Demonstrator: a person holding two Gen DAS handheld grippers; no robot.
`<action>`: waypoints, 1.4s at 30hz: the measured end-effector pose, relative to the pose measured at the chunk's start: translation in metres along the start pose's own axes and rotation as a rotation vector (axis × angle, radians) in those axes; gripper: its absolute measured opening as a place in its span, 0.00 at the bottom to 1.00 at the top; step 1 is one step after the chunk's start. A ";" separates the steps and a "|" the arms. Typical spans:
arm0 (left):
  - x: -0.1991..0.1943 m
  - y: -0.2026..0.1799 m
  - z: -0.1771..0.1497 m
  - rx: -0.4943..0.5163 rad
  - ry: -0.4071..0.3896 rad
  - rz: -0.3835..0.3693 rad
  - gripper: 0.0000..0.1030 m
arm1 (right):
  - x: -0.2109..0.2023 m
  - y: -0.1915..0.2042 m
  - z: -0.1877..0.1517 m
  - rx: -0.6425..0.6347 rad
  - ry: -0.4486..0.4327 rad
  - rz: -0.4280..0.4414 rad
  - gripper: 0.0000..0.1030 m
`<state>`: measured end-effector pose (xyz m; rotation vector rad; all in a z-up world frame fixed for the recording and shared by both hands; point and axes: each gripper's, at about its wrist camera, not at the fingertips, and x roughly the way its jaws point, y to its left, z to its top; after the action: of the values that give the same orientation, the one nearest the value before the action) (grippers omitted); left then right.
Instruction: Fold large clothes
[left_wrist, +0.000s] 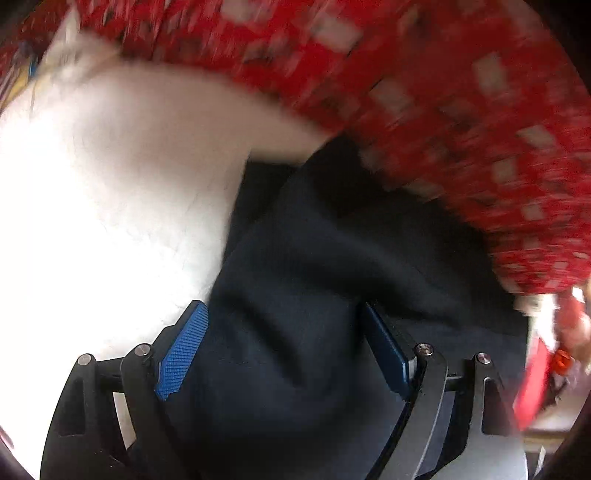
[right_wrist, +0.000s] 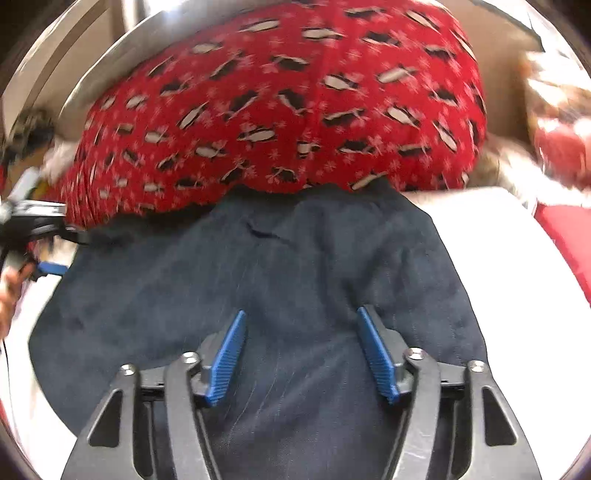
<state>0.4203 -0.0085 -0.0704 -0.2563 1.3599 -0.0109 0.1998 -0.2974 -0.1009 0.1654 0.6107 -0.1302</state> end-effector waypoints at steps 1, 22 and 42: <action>0.002 0.001 0.000 -0.008 -0.012 -0.009 0.85 | 0.000 0.004 0.000 -0.019 0.004 -0.006 0.73; -0.020 0.059 -0.050 0.028 0.148 -0.320 1.00 | 0.031 0.055 0.009 -0.148 0.169 -0.026 0.80; -0.117 -0.071 -0.107 0.293 -0.089 -0.295 0.12 | -0.001 0.041 0.016 -0.156 0.174 -0.040 0.80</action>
<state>0.3024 -0.0780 0.0356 -0.2056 1.2047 -0.4376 0.2152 -0.2605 -0.0826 0.0135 0.7944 -0.1071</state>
